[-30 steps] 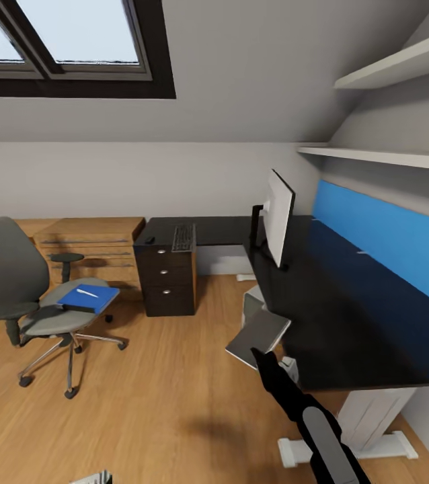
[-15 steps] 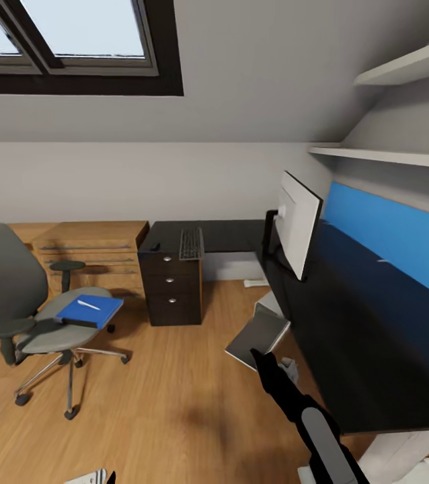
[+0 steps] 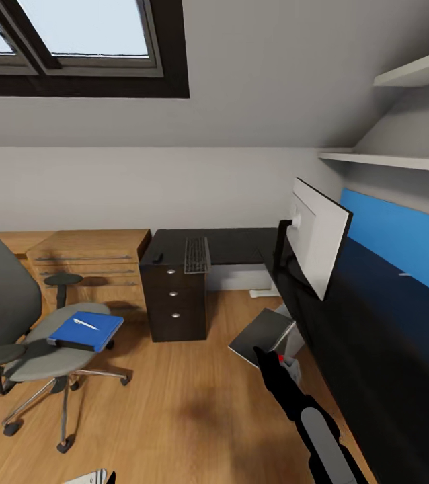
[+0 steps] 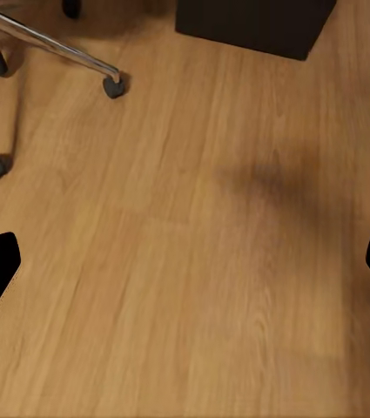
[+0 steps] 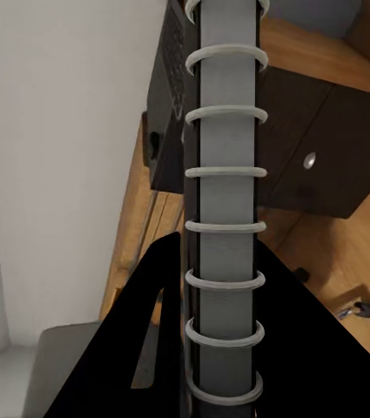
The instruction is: In the bedroom, organize the workspace by keeping the computer under the desk, ensuring the monitor is on the desk, placing the keyboard on the desk next to the monitor, placing the mouse on the desk next to the keyboard, moving the folder from the swivel chair onto the desk next to the mouse, stacking the notebook on top of the folder with the pen on top of the notebook, and positioning the swivel chair next to the desk.
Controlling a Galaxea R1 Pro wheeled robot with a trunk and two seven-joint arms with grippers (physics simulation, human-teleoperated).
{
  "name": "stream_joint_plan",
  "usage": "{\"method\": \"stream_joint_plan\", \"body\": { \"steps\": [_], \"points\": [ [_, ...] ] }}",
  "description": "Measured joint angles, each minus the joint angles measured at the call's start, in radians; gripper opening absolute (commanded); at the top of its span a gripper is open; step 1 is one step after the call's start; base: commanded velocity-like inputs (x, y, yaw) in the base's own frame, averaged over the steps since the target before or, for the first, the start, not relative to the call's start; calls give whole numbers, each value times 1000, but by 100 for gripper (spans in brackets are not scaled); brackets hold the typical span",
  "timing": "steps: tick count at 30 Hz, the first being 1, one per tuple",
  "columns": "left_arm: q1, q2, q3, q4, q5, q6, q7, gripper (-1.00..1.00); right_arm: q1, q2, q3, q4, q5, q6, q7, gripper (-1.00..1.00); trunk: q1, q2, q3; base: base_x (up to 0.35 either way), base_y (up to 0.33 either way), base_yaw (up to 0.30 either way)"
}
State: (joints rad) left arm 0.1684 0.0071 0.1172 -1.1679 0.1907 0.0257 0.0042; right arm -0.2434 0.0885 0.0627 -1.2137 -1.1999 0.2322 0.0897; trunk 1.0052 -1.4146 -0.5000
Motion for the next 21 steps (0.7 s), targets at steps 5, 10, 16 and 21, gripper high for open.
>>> {"method": "stream_joint_plan", "body": {
  "steps": [5,10,16,21],
  "points": [
    [0,-1,0,0,-1,0,0,100,0,-1,25,0,0,-3,0,-100,0,0,8,320,93,0],
    [0,-1,0,1,-1,0,0,100,0,-4,27,-1,0,-1,-1,-100,0,0,10,322,22,0],
    [0,-1,0,1,-1,0,1,100,0,-6,27,0,0,-2,-5,-100,0,0,11,322,4,0],
    [0,-1,0,1,-1,0,1,100,0,-7,26,0,0,-1,-6,-100,0,0,11,323,0,0]
  ]
}}
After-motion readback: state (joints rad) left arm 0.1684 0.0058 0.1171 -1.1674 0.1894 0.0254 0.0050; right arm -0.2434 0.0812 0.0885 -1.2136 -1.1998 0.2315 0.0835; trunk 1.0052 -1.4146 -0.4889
